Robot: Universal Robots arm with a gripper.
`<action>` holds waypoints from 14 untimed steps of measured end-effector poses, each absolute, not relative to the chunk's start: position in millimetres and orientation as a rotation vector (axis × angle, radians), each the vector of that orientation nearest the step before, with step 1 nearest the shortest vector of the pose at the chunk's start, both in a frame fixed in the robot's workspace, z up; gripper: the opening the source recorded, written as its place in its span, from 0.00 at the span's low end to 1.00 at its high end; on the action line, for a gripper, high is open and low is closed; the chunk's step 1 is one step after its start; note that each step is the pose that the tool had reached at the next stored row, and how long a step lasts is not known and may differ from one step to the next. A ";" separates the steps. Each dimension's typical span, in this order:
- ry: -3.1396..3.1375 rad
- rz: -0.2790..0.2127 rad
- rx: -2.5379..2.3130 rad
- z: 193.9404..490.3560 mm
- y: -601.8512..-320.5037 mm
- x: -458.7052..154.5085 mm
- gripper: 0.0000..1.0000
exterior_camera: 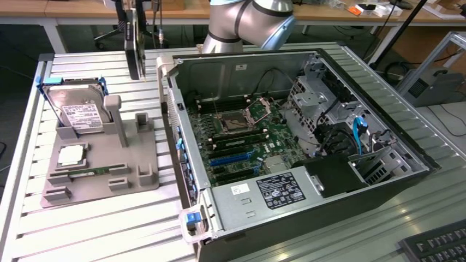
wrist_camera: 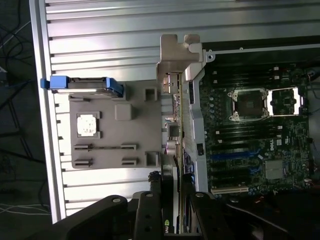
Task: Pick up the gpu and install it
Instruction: 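Pick up the gpu and move the gpu toward the slot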
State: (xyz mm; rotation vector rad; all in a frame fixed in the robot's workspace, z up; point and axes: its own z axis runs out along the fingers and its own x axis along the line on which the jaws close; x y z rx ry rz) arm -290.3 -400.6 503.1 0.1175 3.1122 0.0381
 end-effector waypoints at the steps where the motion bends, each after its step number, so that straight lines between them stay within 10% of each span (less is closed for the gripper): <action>1: 3.112 0.038 0.118 503.1 -400.7 -289.6 0.27; 14: 3.112 0.038 0.118 501.8 -402.7 -279.8 0.27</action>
